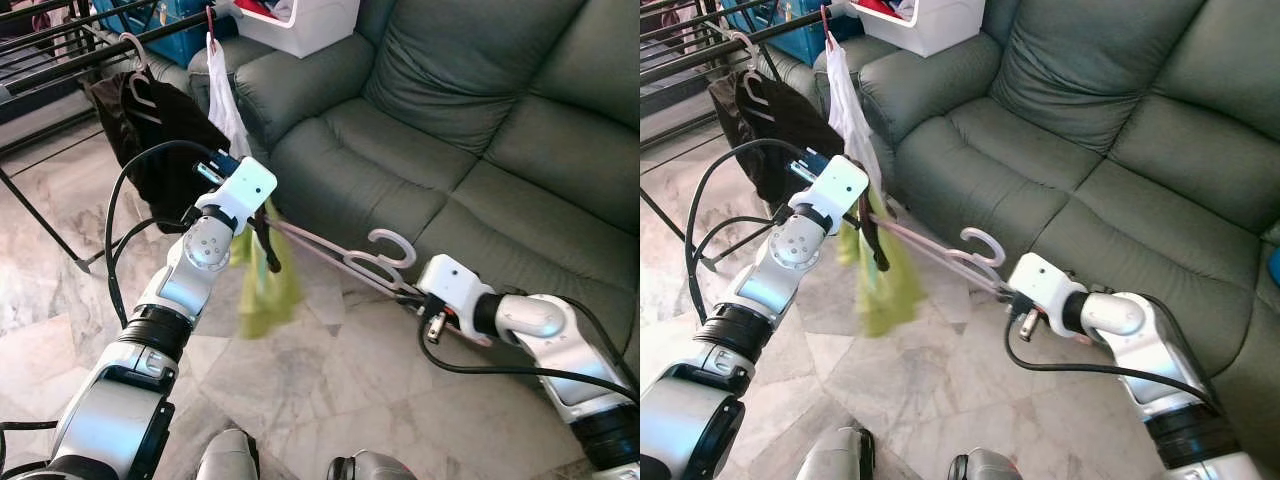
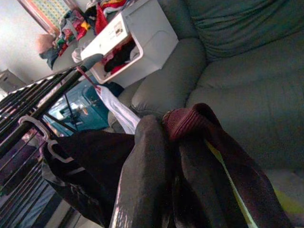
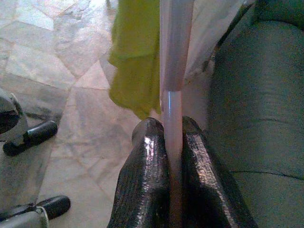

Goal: Hang hanger

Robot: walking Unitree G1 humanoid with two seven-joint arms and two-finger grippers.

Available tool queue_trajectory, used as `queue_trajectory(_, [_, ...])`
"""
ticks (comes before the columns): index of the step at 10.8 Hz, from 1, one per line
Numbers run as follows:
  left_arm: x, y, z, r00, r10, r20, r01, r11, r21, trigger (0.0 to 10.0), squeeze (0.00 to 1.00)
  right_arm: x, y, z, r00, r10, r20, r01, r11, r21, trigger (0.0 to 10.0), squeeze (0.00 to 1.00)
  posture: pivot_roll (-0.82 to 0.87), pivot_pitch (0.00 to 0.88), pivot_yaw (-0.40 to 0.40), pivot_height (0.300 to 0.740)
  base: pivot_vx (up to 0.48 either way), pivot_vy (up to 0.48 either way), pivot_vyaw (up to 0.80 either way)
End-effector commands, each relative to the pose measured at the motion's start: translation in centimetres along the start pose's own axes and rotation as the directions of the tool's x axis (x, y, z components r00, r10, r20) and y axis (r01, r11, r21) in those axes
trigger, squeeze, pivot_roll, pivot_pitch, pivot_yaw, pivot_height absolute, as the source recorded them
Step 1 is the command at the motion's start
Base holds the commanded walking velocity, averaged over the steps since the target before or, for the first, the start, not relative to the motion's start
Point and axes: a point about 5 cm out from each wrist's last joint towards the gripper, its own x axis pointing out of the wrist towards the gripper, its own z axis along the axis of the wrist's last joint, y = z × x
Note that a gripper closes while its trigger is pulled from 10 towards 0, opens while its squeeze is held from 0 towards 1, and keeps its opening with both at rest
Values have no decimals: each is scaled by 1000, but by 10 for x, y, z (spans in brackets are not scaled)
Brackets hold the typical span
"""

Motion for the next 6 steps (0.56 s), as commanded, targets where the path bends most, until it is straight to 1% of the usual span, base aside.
queue_trajectory(1, [0, 4, 7, 1000, 14, 28, -14, 1000, -6, 10000, 0, -1, -1, 3, 1000, -3, 12, 3, 1000, -2, 10000, 0, -37, 79, -59, 740, 0, 0, 0])
queue_trajectory(3, [1, 2, 7, 1000, 18, 21, -17, 1000, -18, 10000, 0, -2, -1, 5, 1000, -2, 16, 2, 1000, 7, 10000, 0, -41, 80, -58, 740, 0, 0, 0])
queue_trajectory(4, [1, 2, 3, 1000, 25, 5, -25, 1000, -7, 10000, 0, -2, 2, 13, 999, 20, 41, -20, 1000, 1, 10000, 0, -45, 80, -57, 740, 0, 0, 0])
queue_trajectory(5, [1, 3, 2, 1000, 27, 2, -27, 1000, -4, 10000, 0, -2, 2, 16, 999, 20, 50, -20, 1000, 9, 10000, 0, -45, 80, -57, 740, 0, 0, 0])
queue_trajectory(6, [3, 5, 5, 1000, 29, 8, -29, 999, -13, 10000, 0, -1, 1, 13, 999, 10, 40, -11, 1000, 17, 10000, 0, -45, 79, -58, 740, 0, 0, 0])
